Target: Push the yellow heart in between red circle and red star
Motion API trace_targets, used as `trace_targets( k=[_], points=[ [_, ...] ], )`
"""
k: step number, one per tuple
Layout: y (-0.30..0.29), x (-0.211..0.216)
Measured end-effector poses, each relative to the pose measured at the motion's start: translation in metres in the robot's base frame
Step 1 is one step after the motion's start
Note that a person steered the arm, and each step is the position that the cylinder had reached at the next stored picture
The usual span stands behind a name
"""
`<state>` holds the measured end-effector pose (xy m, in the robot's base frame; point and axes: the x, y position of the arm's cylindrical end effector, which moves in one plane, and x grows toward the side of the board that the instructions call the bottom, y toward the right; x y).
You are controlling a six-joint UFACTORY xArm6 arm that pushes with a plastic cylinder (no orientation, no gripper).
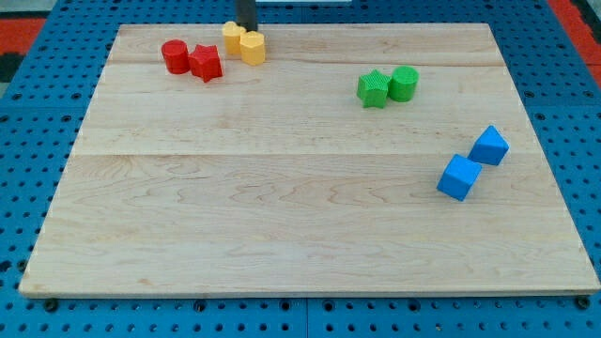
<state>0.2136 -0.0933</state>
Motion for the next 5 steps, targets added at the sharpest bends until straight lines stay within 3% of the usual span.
trace_targets(
  k=[1, 3, 5],
  points=[
    [-0.023, 0.024],
    [-0.050, 0.015],
    [-0.078, 0.070]
  ],
)
